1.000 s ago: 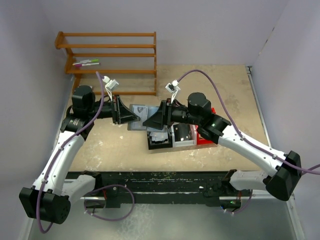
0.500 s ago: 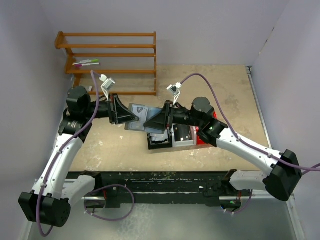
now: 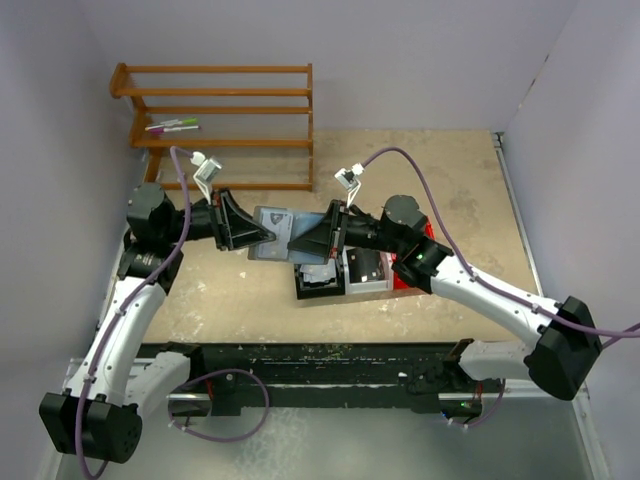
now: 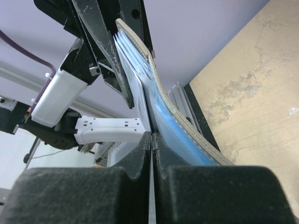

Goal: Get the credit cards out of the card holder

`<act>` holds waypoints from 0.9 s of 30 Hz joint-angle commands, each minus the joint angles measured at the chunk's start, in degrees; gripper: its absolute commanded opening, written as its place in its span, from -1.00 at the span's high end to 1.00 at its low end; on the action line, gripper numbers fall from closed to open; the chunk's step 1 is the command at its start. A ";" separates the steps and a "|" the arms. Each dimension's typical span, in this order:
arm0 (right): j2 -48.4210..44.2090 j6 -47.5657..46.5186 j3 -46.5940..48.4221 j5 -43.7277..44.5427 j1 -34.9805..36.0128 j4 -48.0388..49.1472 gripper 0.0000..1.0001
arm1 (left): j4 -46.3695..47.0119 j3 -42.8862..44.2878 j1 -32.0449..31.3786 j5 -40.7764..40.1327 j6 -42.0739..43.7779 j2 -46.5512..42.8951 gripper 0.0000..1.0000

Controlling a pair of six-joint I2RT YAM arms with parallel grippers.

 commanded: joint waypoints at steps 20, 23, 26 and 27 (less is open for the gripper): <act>-10.93 -5.12 -6.18 9.96 0.52 -3.37 1.00 | 6.44 2.13 -1.73 5.23 -6.71 -1.03 0.91; -10.54 -5.45 -5.85 9.58 0.56 -3.49 1.00 | 6.45 2.13 -1.73 5.25 -6.70 -1.02 0.91; -9.38 -5.49 -4.90 9.77 0.52 -2.86 0.89 | 6.38 2.12 -1.73 5.16 -6.69 -0.85 0.90; -8.71 -5.33 -4.30 9.95 0.52 -2.28 0.71 | 6.36 2.03 -1.71 5.01 -6.55 -0.83 0.90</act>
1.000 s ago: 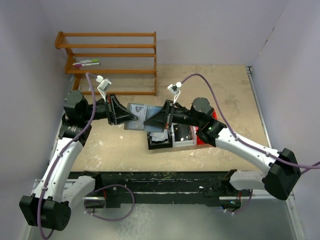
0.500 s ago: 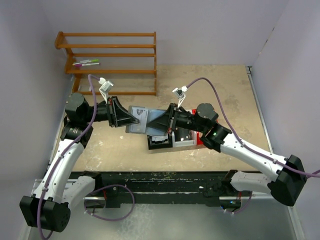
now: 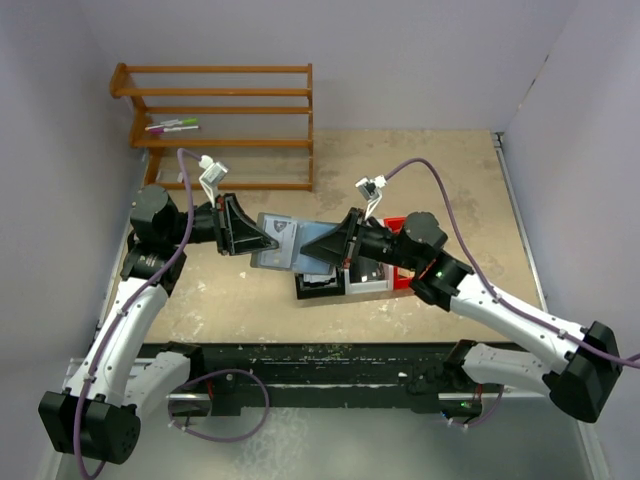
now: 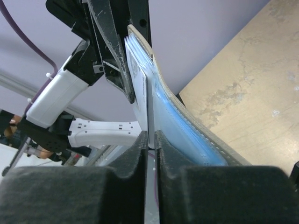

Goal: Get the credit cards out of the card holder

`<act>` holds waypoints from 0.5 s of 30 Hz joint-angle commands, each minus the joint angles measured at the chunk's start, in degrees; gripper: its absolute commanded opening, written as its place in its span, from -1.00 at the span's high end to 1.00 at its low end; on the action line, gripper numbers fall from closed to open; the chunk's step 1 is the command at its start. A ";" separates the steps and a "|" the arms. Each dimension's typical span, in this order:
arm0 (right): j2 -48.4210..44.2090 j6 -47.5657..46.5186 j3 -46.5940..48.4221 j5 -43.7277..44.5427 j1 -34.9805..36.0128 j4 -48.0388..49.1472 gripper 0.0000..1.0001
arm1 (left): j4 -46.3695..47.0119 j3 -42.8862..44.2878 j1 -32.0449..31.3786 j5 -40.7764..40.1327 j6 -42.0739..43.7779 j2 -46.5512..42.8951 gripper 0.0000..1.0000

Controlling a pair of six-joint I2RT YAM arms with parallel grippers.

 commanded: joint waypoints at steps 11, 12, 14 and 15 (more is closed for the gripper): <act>8.88 2.53 4.50 0.06 -0.27 8.88 0.28 | 3.56 2.93 -0.63 2.26 -0.92 -0.98 0.90; 9.17 2.85 4.50 -0.14 -0.27 9.59 0.30 | 3.60 2.90 -0.63 2.28 -0.92 -0.94 0.90; 9.77 3.53 4.50 -0.39 -0.27 10.83 0.34 | 3.84 2.81 -0.63 2.26 -0.92 -0.80 0.91; 10.11 3.74 4.62 -0.41 -0.19 11.35 0.35 | 3.95 2.69 -0.63 2.30 -0.98 -0.78 0.91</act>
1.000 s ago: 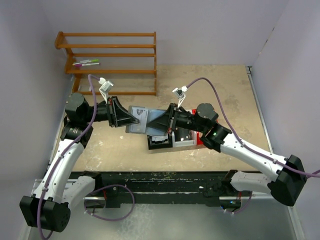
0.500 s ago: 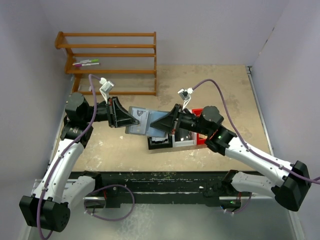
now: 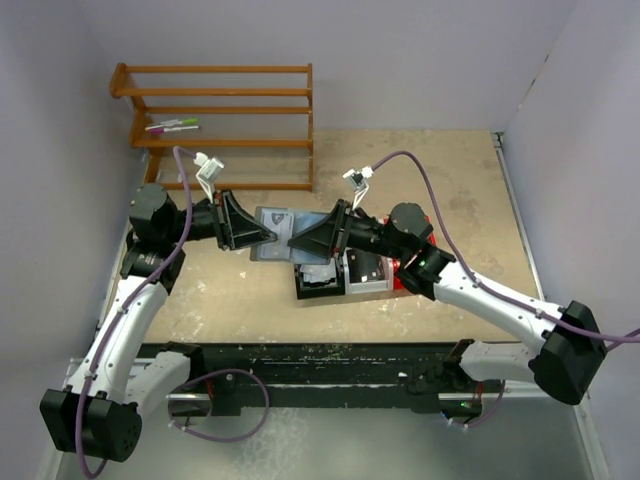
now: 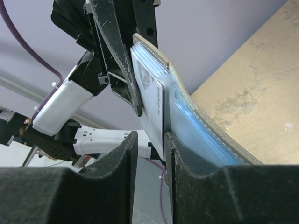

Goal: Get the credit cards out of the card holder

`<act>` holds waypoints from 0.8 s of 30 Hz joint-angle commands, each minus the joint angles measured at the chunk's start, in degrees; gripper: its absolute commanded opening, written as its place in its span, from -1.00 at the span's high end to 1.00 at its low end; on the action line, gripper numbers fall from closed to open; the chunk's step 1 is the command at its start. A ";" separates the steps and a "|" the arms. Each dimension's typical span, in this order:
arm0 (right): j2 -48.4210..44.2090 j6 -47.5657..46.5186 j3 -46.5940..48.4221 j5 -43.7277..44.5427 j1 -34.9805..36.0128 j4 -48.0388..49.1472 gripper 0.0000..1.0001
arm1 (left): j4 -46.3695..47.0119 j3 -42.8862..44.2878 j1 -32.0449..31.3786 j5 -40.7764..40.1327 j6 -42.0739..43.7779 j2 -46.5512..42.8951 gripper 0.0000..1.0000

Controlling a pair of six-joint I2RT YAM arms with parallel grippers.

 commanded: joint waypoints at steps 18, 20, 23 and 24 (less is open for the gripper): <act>-2.36 -0.21 -2.71 1.74 0.35 2.30 1.00 | 8.61 1.87 -1.29 7.21 -4.19 -2.49 0.78; -3.40 -0.47 -3.45 2.28 0.26 1.53 1.00 | 9.12 1.75 -1.29 7.29 -4.56 -2.39 0.78; -4.63 -0.90 -4.13 3.16 0.18 -0.12 1.00 | 9.79 1.74 -1.29 7.30 -5.18 -2.29 0.78; -4.99 -1.23 -4.20 3.66 0.17 -0.81 1.00 | 10.08 1.79 -1.29 7.32 -5.47 -2.31 0.78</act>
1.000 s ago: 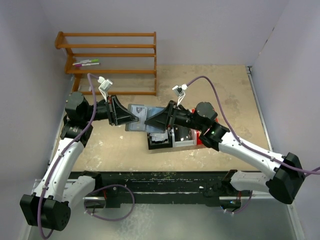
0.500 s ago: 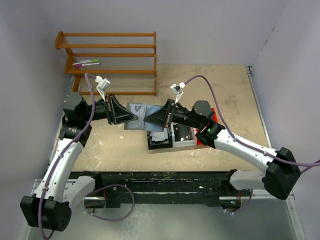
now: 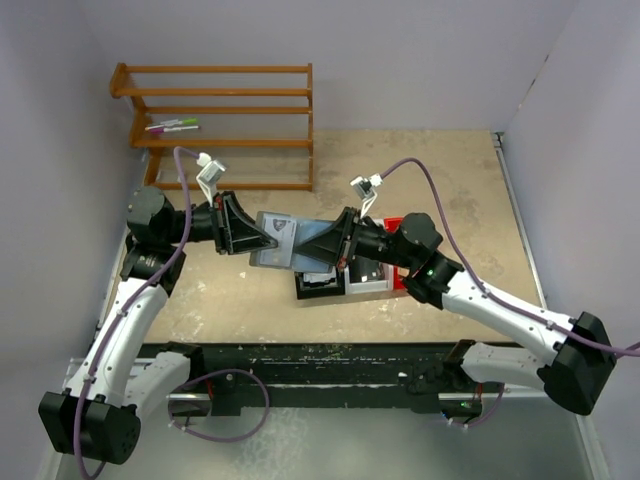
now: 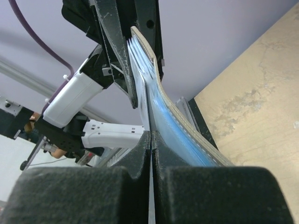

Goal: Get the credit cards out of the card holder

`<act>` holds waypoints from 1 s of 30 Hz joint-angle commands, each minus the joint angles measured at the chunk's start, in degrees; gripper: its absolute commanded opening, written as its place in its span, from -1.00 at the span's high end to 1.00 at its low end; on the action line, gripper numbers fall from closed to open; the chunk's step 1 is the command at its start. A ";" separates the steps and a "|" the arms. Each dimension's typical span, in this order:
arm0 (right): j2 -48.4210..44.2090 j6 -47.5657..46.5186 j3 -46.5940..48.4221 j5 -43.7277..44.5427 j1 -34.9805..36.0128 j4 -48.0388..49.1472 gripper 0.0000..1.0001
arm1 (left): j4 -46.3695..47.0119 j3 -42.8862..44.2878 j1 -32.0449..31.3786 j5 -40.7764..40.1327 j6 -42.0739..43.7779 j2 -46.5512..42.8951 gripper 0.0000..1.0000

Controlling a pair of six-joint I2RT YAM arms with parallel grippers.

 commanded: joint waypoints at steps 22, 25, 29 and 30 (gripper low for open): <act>2.91 -1.13 3.01 0.64 -0.37 2.41 0.26 | 6.77 1.39 -0.68 3.46 -3.78 -1.78 0.77; 4.52 0.11 3.30 0.26 -0.38 4.78 0.28 | 6.69 1.39 -0.70 3.54 -3.91 -1.82 0.77; 6.21 0.58 4.48 0.15 -0.29 5.28 0.45 | 6.68 1.15 -0.69 3.37 -3.74 -1.96 0.77; 6.51 0.64 4.71 0.14 -0.29 5.37 0.54 | 6.68 1.22 -0.70 3.36 -3.70 -1.92 0.76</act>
